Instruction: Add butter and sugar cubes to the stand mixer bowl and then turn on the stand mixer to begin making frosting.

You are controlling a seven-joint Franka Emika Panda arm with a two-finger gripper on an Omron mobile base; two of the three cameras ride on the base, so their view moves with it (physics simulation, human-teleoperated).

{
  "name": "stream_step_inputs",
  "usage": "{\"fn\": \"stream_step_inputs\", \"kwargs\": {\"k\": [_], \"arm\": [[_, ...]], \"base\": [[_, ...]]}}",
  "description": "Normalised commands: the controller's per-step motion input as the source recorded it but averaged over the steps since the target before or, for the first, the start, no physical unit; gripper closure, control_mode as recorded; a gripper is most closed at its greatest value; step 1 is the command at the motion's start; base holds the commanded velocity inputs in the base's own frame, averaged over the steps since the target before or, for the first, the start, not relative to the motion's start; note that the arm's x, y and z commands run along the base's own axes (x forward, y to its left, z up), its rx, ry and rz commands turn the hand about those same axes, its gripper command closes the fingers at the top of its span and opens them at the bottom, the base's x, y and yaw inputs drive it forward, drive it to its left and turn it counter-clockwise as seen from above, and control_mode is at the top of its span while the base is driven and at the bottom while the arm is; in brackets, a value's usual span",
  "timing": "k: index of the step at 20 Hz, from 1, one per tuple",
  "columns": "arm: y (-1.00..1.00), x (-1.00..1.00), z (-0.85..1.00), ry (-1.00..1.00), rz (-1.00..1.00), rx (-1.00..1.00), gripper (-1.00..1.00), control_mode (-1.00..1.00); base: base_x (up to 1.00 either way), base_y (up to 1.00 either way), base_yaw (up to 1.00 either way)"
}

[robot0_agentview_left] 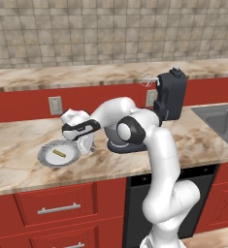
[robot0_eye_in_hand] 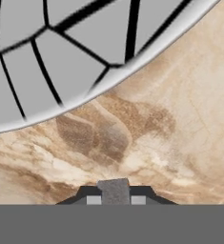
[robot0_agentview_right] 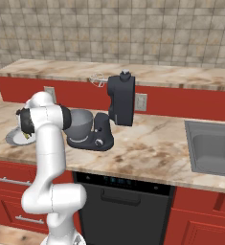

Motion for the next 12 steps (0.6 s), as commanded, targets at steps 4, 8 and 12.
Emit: {"fn": "stream_step_inputs", "kwargs": {"k": [4,8,12], "arm": [[0.0,-0.09,-0.03,0.0,0.0,0.0,1.0,-1.0],[0.0,-0.27,0.01,0.0,0.0,0.0,1.0,-1.0],[0.0,-0.62,0.72,-0.02,0.0,0.01,1.0,-1.0]], "base": [[0.0,0.0,0.0],[0.0,0.0,0.0],[0.0,0.0,0.0]]}}
